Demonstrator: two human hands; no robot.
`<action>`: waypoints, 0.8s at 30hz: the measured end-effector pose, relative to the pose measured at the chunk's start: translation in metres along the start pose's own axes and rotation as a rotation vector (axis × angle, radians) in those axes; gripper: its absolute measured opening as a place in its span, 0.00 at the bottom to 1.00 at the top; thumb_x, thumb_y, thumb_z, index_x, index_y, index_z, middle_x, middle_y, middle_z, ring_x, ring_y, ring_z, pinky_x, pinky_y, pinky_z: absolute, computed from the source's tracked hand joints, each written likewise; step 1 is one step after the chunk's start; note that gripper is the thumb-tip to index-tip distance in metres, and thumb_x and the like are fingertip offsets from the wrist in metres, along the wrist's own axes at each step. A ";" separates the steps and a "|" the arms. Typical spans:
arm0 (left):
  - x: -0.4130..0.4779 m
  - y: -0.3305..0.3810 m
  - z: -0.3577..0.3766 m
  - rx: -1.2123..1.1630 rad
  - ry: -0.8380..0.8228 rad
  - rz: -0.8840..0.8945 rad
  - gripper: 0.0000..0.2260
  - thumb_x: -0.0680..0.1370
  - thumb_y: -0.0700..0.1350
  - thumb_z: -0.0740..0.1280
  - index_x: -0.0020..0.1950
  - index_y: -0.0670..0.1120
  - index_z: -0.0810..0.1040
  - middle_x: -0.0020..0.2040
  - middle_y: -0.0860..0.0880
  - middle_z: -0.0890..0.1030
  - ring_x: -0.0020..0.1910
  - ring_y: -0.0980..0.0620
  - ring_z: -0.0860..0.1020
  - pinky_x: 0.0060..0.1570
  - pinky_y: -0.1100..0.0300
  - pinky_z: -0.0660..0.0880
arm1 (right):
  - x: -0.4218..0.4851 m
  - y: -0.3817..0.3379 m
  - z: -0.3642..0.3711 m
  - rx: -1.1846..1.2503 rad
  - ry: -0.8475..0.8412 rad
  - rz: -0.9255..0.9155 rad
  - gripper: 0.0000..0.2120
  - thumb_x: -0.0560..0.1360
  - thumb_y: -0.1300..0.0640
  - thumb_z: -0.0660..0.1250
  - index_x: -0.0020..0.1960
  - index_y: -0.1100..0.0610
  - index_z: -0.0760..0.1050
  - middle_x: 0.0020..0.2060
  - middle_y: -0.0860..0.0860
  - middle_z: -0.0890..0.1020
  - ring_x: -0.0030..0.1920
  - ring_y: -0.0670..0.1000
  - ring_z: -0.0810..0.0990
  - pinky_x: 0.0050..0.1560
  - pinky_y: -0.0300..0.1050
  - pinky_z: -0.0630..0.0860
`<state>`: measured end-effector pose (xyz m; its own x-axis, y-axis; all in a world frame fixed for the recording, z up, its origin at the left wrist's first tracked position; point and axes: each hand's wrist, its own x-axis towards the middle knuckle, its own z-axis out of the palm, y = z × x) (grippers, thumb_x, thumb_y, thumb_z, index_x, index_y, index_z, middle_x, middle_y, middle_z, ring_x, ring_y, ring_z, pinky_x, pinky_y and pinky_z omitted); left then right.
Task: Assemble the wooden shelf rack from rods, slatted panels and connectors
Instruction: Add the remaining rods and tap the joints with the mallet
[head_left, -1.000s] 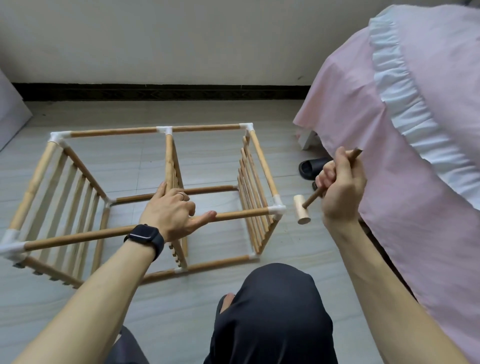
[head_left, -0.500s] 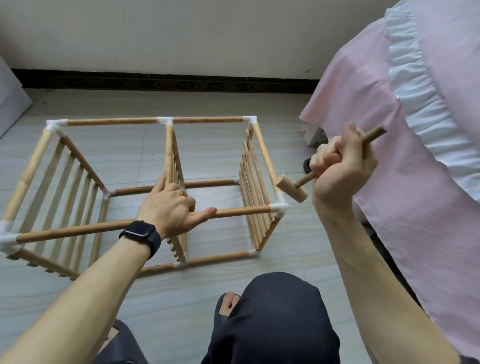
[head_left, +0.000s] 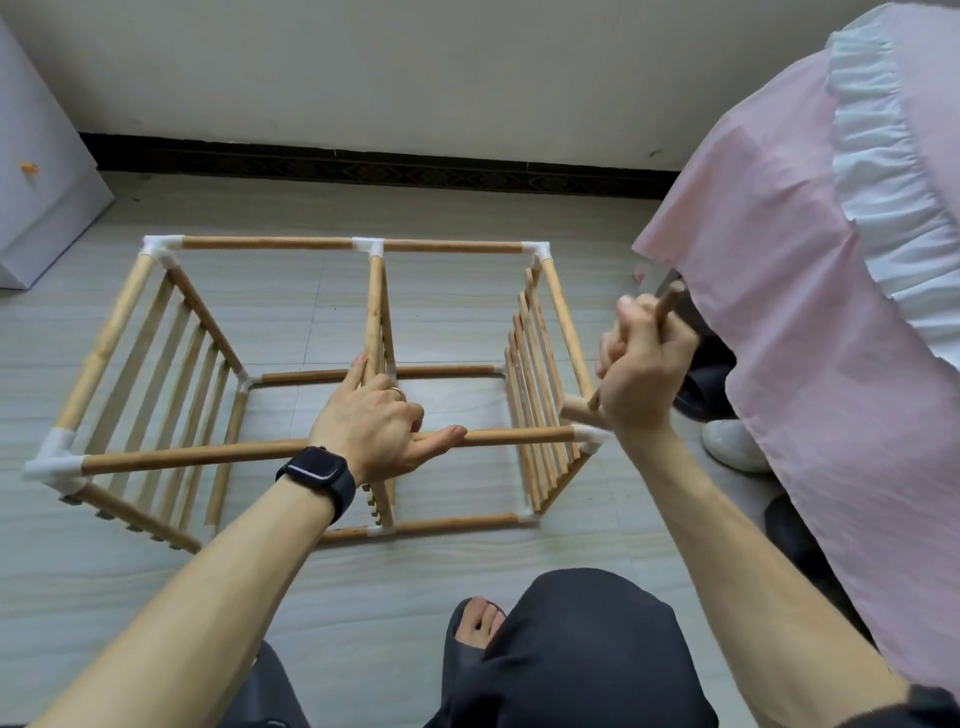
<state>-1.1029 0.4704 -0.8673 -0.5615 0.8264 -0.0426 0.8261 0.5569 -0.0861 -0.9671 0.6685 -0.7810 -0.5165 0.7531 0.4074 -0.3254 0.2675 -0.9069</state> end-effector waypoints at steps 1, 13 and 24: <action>0.000 0.001 0.000 -0.001 -0.007 0.000 0.46 0.73 0.76 0.30 0.41 0.54 0.83 0.35 0.55 0.76 0.54 0.52 0.77 0.76 0.42 0.52 | 0.009 -0.006 -0.001 0.073 0.013 -0.037 0.19 0.79 0.59 0.61 0.30 0.52 0.62 0.22 0.45 0.63 0.21 0.49 0.60 0.23 0.46 0.58; 0.002 -0.003 0.002 -0.018 -0.044 0.003 0.45 0.73 0.76 0.31 0.39 0.53 0.83 0.32 0.56 0.72 0.51 0.52 0.76 0.76 0.41 0.53 | 0.012 0.007 -0.014 0.063 0.138 -0.162 0.21 0.80 0.57 0.60 0.30 0.45 0.64 0.22 0.42 0.63 0.20 0.49 0.60 0.24 0.41 0.58; 0.000 0.026 -0.032 -0.353 0.116 0.003 0.37 0.71 0.80 0.48 0.70 0.59 0.70 0.54 0.59 0.80 0.58 0.56 0.74 0.64 0.52 0.69 | -0.015 0.003 -0.012 0.539 0.378 0.354 0.22 0.81 0.55 0.59 0.29 0.49 0.60 0.24 0.46 0.57 0.23 0.47 0.55 0.23 0.40 0.57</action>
<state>-1.0798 0.4879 -0.8377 -0.5665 0.8209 0.0726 0.8047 0.5320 0.2636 -0.9506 0.6650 -0.7915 -0.3870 0.9206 -0.0520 -0.5835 -0.2882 -0.7593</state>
